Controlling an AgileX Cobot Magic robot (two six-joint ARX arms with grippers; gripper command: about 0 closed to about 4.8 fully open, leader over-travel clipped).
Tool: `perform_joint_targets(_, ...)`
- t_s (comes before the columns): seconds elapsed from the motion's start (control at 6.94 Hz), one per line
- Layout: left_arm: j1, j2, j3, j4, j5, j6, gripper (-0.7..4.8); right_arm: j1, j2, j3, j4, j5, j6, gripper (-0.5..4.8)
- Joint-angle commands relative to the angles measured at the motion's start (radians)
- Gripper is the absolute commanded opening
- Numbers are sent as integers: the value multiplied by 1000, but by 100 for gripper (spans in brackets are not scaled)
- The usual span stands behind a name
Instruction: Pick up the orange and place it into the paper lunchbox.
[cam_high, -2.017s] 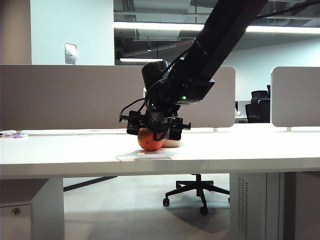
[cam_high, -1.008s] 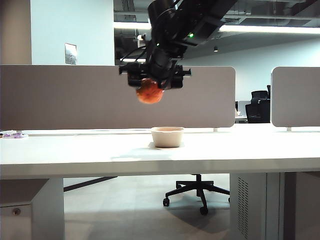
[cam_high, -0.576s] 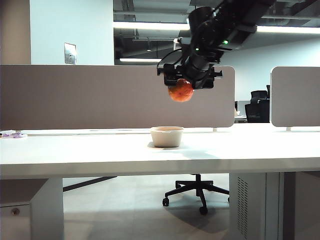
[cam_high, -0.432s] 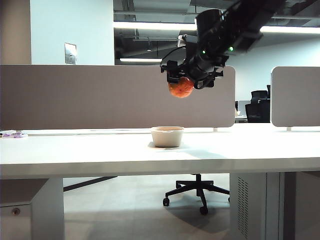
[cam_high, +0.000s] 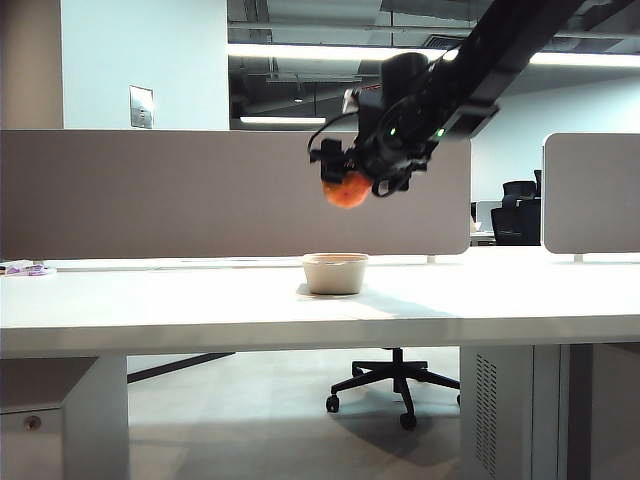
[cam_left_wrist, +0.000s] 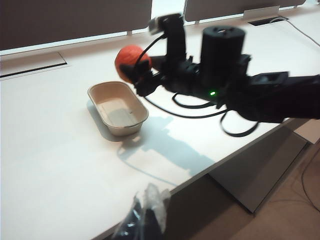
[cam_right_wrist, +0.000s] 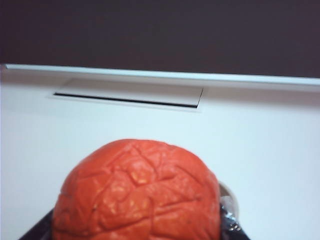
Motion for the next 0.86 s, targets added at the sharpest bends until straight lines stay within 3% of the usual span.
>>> perform_joint_targets(0.14, 0, -2, 5, 17, 5, 1, -6, 4, 117, 90, -47, -31, -2, 260)
perform_joint_targets(0.29, 0, -2, 5, 17, 5, 0, -6, 7, 134, 90, -55, -48, -3, 261)
perform_joint_targets(0.58, 0, -2, 5, 16, 6, 0, -6, 10, 140, 90, -94, -55, -3, 392)
perform_joint_targets(0.86, 0, -2, 5, 16, 6, 0, -6, 10, 139, 91, -93, -55, -3, 391)
